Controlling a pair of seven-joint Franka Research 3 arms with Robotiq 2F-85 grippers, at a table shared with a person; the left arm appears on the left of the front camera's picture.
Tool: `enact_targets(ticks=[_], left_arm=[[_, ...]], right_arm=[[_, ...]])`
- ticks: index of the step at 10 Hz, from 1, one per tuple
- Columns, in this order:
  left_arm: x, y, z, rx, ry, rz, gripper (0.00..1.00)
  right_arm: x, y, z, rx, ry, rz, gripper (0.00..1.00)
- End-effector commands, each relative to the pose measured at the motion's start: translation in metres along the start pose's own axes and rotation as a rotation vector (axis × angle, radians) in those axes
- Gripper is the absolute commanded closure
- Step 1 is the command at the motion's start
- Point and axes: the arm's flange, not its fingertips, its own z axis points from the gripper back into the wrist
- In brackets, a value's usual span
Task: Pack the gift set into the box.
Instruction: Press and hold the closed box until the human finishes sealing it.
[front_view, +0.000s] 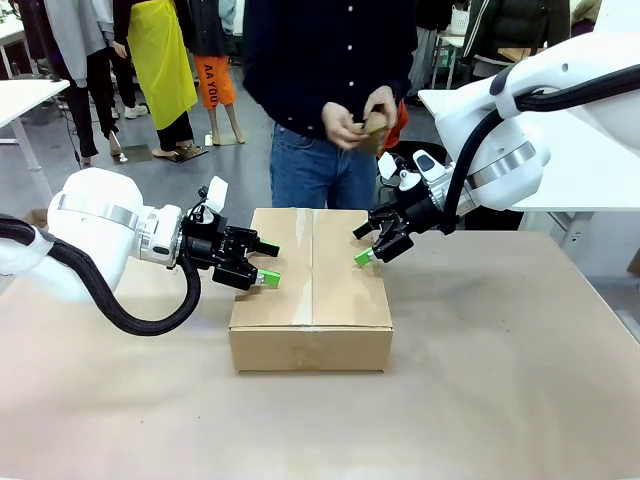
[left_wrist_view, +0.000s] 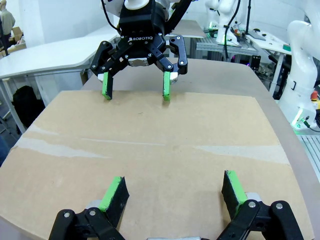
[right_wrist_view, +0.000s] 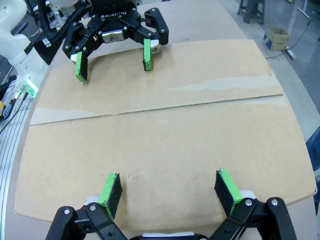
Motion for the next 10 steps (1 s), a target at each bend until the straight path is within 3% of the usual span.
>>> enact_targets(ticks=[1,10], left_arm=[[-0.0029,-0.0021,-0.0005,0.004,0.006,-0.013,0.0],[-0.0029,-0.0021,-0.0005,0.004,0.006,-0.013,0.0]], right_arm=[[-0.0018,0.0006,0.001,0.003,0.01,-0.01,0.0],[-0.0018,0.0006,0.001,0.003,0.01,-0.01,0.0]])
